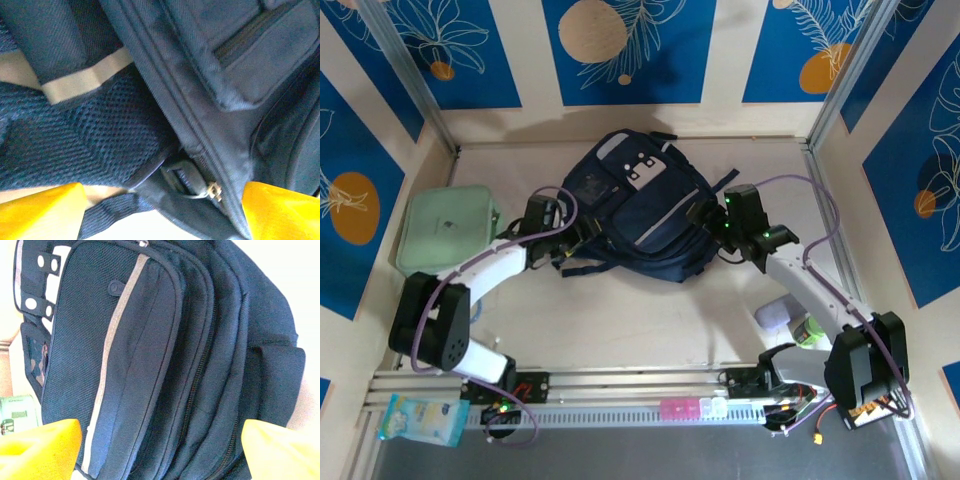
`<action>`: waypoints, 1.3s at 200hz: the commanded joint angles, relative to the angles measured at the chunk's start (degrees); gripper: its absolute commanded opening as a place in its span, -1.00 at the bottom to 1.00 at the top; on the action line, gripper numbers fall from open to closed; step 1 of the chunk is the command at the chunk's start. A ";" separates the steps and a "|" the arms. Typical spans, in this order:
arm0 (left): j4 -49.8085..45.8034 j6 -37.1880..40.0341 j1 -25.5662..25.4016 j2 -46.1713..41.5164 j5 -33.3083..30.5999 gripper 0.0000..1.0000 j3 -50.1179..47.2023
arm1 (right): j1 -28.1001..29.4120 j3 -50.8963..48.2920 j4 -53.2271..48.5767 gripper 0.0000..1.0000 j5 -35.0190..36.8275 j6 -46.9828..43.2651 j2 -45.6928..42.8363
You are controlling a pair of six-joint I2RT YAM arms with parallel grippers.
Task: Pack the student bag
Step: Rotate the student bag at the center of the table.
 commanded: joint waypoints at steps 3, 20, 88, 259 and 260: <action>13.32 -7.97 2.20 3.66 7.40 0.53 -0.23 | 0.95 1.39 0.80 0.68 -0.43 -0.55 0.16; 16.53 -10.20 2.49 6.03 8.70 0.48 0.70 | 1.29 1.17 0.80 0.67 -0.58 0.01 0.04; 22.27 -13.81 2.58 12.34 9.89 0.40 3.39 | 1.57 -0.03 0.78 0.66 -1.71 1.33 0.82; 18.20 -15.38 2.40 7.06 9.45 -1.00 4.05 | 1.32 1.00 6.65 0.60 -5.67 -5.69 13.99; 18.19 -15.49 2.40 7.06 9.43 -1.00 3.92 | 1.18 1.13 6.72 0.60 -5.67 -5.83 14.15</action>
